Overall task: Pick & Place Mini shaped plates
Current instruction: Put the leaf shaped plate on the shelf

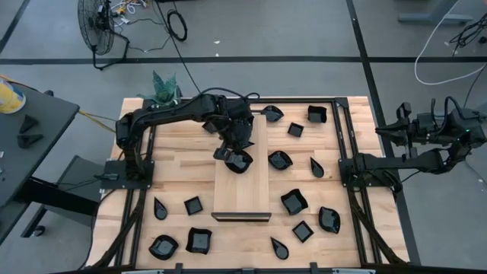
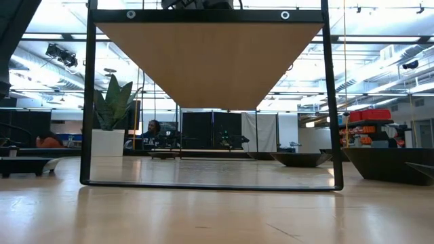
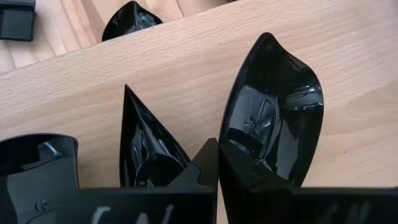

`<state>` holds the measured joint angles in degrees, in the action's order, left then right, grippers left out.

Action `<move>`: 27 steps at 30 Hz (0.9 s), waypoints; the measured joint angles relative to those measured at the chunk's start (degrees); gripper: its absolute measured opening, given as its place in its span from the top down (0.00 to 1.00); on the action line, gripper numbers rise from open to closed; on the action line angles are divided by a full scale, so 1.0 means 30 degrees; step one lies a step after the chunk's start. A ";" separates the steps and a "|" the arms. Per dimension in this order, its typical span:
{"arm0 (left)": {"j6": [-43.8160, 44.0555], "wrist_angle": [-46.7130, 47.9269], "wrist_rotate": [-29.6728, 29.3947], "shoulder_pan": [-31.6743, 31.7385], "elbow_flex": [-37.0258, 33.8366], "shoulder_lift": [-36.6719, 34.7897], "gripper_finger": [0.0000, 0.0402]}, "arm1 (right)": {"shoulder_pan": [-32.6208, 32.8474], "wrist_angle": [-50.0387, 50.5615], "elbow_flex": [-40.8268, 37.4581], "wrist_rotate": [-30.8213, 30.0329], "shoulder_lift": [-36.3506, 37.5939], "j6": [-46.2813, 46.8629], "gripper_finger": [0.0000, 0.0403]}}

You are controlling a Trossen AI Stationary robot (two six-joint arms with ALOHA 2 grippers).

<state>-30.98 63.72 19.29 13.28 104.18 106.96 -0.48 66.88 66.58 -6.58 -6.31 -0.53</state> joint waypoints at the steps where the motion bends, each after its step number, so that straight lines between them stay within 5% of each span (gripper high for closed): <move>1: 0.0021 -0.0171 0.0000 0.0000 -0.0121 -0.0021 0.98 | 0.0001 0.0003 -0.0002 0.0001 0.0000 -0.0001 0.92; 27: 0.0640 -0.1070 -0.0204 0.0000 -0.0822 -0.0022 0.95 | 0.0000 -0.0004 0.0000 -0.0001 0.0000 0.0002 0.92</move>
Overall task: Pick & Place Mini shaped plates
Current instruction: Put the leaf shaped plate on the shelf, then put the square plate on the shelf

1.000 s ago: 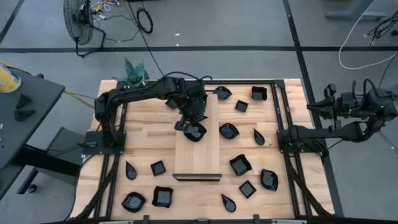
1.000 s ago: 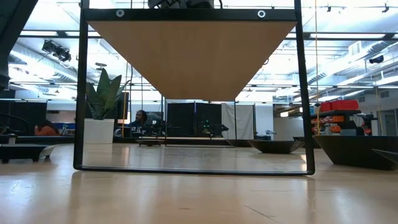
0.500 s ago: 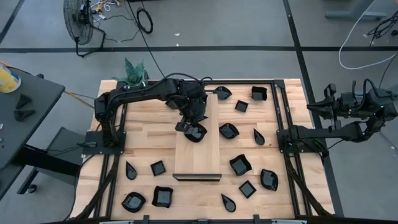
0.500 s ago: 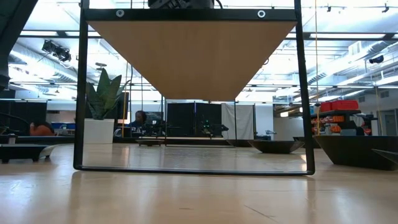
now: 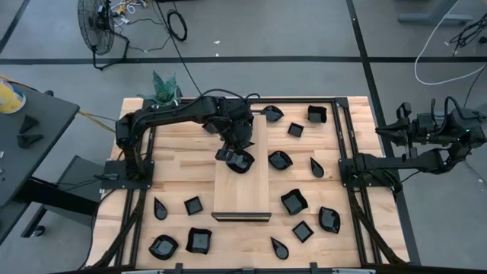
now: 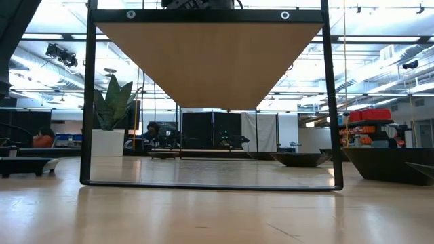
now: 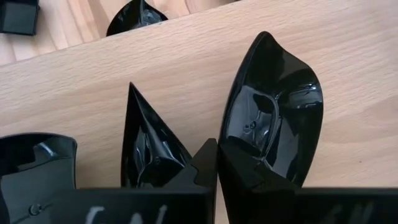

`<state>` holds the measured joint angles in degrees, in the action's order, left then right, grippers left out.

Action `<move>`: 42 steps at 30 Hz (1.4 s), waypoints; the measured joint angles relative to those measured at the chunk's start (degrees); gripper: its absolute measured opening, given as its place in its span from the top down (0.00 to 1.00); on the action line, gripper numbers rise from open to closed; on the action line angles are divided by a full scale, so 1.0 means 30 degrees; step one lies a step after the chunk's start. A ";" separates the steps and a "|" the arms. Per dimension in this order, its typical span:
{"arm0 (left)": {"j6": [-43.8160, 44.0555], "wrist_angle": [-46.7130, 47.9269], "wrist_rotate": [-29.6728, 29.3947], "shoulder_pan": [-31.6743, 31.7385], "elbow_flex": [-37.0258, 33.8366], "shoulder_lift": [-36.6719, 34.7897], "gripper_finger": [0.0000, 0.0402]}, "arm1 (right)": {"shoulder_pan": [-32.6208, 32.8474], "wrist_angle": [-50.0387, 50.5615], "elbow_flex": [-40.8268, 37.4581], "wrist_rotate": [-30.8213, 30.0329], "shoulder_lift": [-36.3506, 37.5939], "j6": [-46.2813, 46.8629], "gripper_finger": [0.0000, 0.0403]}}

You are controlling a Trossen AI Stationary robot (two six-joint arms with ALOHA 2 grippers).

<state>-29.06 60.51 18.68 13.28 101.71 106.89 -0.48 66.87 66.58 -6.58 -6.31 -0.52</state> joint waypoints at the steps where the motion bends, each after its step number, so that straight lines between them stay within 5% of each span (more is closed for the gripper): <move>1: 0.0048 0.0000 0.0000 0.0000 0.0000 0.0000 0.95 | 0.0003 0.0007 -0.0001 0.0005 0.0000 -0.0002 0.92; 16: 0.0052 0.0029 0.0714 -0.0007 0.0000 0.0000 0.95 | 0.0005 0.0007 0.0003 -0.0001 0.0000 -0.0005 0.92; 29: 0.0344 -0.0088 0.0587 -0.0007 0.0000 0.0000 0.77 | 0.0001 0.0007 0.0003 0.0005 0.0000 -0.0001 0.92; 42: 0.0491 -0.0067 0.0053 -0.0177 0.0007 -0.1131 0.74 | 0.0004 0.0000 -0.0001 0.0002 0.0000 -0.0002 0.92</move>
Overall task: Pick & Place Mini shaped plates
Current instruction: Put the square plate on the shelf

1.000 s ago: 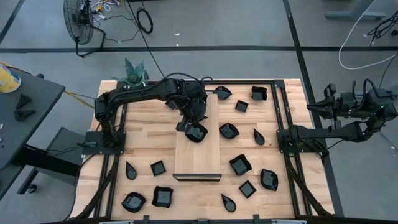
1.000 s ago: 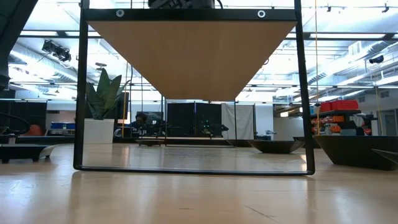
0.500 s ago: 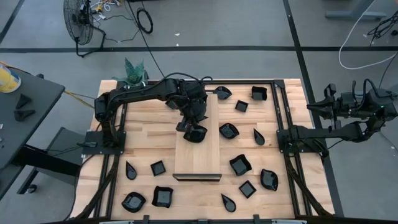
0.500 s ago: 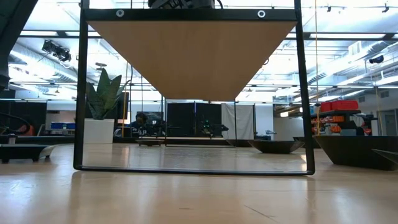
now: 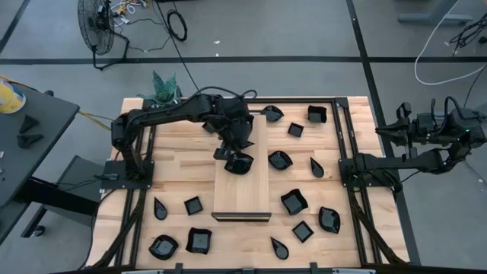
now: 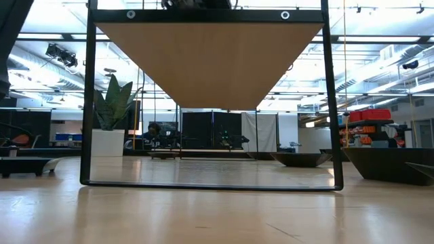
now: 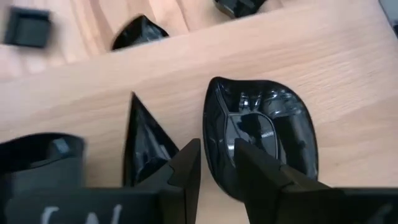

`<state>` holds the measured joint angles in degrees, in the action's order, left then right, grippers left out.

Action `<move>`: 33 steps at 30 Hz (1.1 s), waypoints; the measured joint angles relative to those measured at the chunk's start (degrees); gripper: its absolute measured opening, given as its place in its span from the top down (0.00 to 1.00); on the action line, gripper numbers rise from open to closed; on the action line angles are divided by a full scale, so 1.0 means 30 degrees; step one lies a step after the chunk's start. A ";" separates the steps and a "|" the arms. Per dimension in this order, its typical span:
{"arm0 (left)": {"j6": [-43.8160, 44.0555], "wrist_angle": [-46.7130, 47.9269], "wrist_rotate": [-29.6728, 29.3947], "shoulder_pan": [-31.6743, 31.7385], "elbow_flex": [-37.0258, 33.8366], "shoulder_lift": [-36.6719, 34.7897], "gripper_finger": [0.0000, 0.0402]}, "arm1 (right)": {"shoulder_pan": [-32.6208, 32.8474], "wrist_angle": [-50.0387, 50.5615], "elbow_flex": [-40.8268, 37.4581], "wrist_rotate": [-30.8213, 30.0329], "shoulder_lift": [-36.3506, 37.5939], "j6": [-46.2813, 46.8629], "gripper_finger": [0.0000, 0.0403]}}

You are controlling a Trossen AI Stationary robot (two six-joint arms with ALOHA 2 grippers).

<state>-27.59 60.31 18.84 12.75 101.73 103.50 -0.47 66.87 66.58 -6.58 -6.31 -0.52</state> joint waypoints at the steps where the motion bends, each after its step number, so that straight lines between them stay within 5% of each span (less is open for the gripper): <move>1: 0.0018 0.0097 -0.0309 -0.0070 0.0006 -0.0242 0.74 | -0.0006 0.0001 0.0004 0.0002 0.0000 -0.0004 0.92; 25: 0.2799 0.2864 -0.2496 0.2348 -0.0027 -0.3051 0.74 | -0.0002 0.0011 0.0000 0.0004 0.0000 -0.0003 0.92; 33: 0.4441 -0.0249 -0.1900 0.3321 -0.4965 -0.5176 0.63 | 0.0000 0.0000 0.0002 -0.0002 0.0007 -0.0002 0.92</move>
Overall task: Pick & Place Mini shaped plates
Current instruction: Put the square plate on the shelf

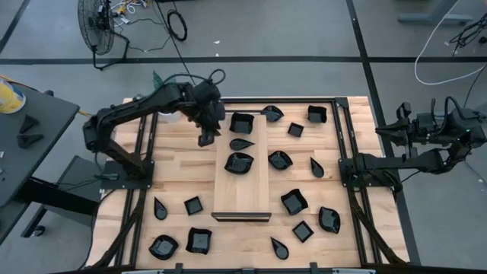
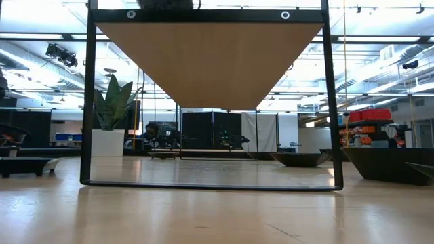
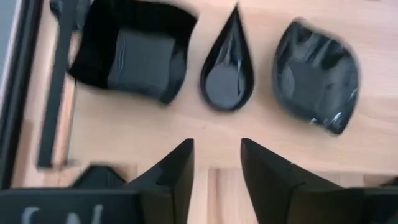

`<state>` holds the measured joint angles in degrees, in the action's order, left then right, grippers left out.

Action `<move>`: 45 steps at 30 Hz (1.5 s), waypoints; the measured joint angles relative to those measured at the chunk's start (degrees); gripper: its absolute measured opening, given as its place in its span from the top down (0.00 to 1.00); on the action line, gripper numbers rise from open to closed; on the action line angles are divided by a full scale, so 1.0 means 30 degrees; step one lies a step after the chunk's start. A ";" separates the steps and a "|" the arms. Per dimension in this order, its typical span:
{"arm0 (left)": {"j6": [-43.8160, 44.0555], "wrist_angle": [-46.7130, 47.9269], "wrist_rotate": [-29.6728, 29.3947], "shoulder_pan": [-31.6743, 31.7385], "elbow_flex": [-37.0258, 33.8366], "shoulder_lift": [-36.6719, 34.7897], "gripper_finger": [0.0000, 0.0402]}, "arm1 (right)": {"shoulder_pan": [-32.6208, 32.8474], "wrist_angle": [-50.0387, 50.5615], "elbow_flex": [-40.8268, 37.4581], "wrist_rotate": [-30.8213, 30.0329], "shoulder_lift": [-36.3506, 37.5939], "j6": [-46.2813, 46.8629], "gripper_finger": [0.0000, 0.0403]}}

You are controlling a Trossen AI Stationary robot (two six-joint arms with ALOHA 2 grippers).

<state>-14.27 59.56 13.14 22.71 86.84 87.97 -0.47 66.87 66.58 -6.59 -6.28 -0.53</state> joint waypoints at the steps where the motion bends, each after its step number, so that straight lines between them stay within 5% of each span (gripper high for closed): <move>1: 0.0409 -0.0396 -0.0030 0.0142 -0.0652 -0.0274 0.61 | -0.0005 0.0005 -0.0002 0.0006 -0.0001 -0.0001 0.92; 8: 0.2055 -0.1143 -0.1102 0.1433 -0.3424 -0.1799 0.48 | -0.0002 0.0004 0.0001 0.0002 0.0000 0.0002 0.92; 17: 0.2524 -0.1190 -0.1511 0.3852 -0.3793 -0.2451 0.50 | -0.0003 0.0000 0.0001 0.0002 0.0000 0.0003 0.92; 45: 0.4170 -0.3134 -0.0950 0.7568 -0.4750 0.2059 0.52 | 0.0000 0.0002 0.0001 0.0006 0.0000 0.0004 0.92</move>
<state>-1.76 50.16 10.29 45.42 72.59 94.15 -0.47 66.88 66.59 -6.57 -6.28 -0.52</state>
